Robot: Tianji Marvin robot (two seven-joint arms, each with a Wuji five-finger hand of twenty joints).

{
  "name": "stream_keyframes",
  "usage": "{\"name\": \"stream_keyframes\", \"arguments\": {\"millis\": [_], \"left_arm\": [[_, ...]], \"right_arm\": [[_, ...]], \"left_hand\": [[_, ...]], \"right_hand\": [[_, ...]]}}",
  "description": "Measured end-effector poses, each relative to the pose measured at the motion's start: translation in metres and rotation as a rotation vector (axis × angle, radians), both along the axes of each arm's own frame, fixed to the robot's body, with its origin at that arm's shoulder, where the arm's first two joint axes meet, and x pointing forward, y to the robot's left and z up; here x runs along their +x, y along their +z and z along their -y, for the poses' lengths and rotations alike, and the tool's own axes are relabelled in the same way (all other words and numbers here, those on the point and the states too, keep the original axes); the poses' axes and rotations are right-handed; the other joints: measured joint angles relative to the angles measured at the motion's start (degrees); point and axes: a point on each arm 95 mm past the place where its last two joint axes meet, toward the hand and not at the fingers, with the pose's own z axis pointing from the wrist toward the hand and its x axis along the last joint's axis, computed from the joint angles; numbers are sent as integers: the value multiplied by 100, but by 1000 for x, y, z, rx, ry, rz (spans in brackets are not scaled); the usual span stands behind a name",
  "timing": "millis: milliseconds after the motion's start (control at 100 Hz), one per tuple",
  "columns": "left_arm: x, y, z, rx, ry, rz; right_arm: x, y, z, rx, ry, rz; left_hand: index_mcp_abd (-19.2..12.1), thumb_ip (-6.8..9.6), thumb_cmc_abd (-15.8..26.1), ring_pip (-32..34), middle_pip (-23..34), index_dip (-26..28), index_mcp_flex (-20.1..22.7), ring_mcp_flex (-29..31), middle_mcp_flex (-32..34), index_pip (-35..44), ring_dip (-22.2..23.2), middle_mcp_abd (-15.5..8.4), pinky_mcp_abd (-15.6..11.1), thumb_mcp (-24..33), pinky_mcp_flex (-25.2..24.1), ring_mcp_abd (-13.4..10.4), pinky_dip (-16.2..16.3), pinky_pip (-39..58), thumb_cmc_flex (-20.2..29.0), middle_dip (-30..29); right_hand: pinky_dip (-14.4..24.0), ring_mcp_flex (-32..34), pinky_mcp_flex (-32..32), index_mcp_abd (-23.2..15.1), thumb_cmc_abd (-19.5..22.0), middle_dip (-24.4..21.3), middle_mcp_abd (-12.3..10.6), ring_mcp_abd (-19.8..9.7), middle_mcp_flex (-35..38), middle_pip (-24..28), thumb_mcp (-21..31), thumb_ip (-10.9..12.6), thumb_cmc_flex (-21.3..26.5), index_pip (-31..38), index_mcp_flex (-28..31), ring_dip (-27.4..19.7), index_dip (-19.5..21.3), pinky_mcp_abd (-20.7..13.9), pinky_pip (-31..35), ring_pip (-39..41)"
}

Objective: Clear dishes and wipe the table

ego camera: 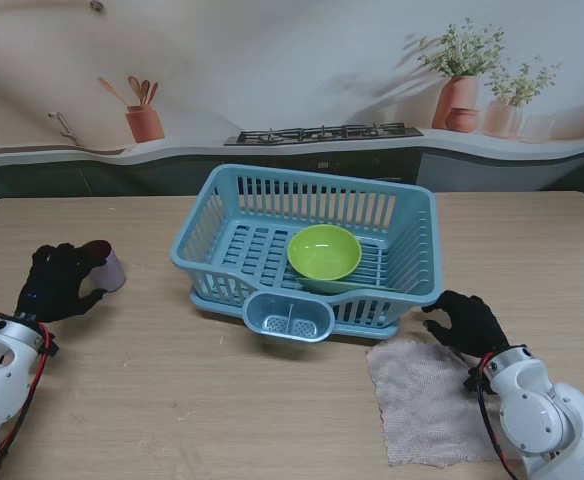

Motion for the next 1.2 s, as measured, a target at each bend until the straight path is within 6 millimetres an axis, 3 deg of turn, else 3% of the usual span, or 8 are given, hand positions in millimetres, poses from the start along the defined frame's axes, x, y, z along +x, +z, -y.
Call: {"name": "stream_keyframes", "arguments": {"millis": [250, 780, 1100, 1120, 1200], "left_arm": [[3, 2, -1, 6, 0, 16], [13, -13, -3, 17, 77, 1], [12, -20, -3, 13, 99, -14], [12, -20, -3, 12, 99, -15], [12, -21, -2, 8, 100, -19]], "right_arm": [[-1, -1, 0, 0, -3, -5], [-1, -1, -1, -1, -4, -8], [-1, -1, -1, -1, -5, -9], [-1, -1, -1, -1, -5, -9], [-1, -1, -1, -1, -5, -9]], "left_hand": [[-32, 0, 0, 7, -12, -285, -356, -131, -360, -190, 0, -4, -4, 0, 0, -5, 1, 0, 0, -1], [-31, 0, 92, 53, -5, -390, -346, -152, -417, -179, 0, -9, -76, -24, 0, -70, 1, 0, 120, -2], [18, 10, 751, 249, 181, -316, -188, -152, -182, 98, 0, -9, -130, -1117, 25, -65, 2, 0, 937, -2], [18, 115, 802, 271, 181, -301, -168, -152, -160, 132, 0, -9, -130, -1203, 29, -64, 2, 7, 950, -2], [39, 128, 877, 379, 196, -214, 18, -135, -44, 230, 0, -9, -130, -1353, 57, 39, 57, 364, 1172, -2]], "right_hand": [[0, 0, 0, 0, 0, 0, 0, 0, 0, 0, 0, 0, 0, -1, 0, 0, 12, 0, 0, 0], [2, 0, -1, 0, 0, 0, 0, 0, 0, -1, 1, 0, 0, -2, 0, -1, 34, 0, 0, 0], [2, 0, -2, 0, 0, 0, 0, 0, 0, -1, 2, 0, 0, -2, 0, -1, 34, 0, 0, 0], [2, 0, -2, 0, 0, 0, 0, 0, 0, -1, 2, 0, 0, -2, 0, -1, 35, 0, 0, 0], [2, 0, -2, 0, 0, 0, 0, 0, 0, -1, 2, 0, 0, -2, 0, -1, 35, 0, 0, 0]]}}
